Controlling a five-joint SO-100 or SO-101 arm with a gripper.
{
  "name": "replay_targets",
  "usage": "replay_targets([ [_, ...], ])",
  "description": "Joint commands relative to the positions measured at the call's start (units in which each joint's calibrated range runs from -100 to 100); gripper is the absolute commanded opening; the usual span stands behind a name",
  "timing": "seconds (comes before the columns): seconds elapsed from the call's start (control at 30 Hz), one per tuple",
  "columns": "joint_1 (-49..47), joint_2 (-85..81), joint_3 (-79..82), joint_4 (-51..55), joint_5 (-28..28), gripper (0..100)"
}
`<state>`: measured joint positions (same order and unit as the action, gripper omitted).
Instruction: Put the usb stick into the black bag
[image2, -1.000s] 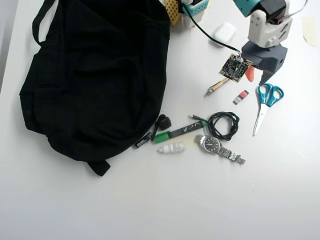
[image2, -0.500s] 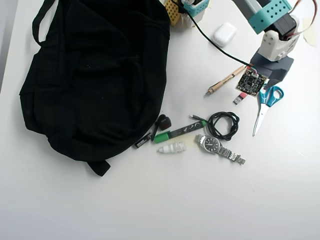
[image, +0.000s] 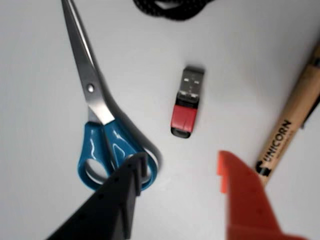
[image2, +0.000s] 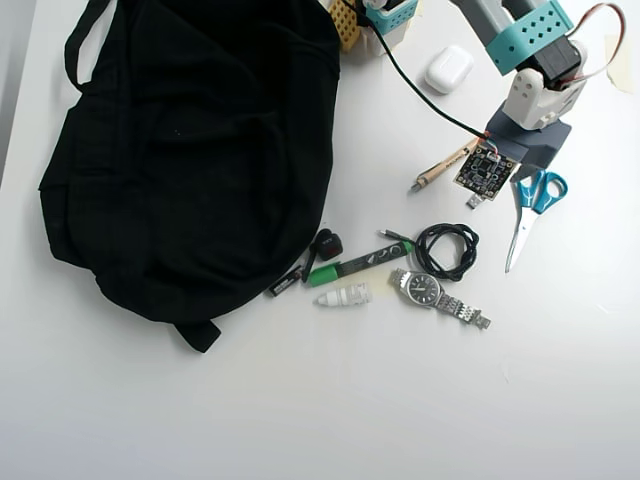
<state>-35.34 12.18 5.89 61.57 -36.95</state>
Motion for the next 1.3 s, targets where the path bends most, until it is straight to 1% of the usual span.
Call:
replay_targets([
  [0.0,-0.19,-0.48,-1.84,0.10,0.45,32],
  [0.1,-0.56,-0.48,-1.75,-0.07,0.45,38],
  [0.33,-0.64,0.94,-1.75,-0.41,0.35,35],
  [0.57,-0.49,6.66,-2.29,-8.77,0.40,35],
  [0.8,-0.26,7.49,-2.38,-9.63,0.40,35],
  [1.03,-0.41,10.98,-0.59,-16.00,0.40,35],
  [1.27,-0.34,12.14,-0.68,-16.26,0.35,35],
])
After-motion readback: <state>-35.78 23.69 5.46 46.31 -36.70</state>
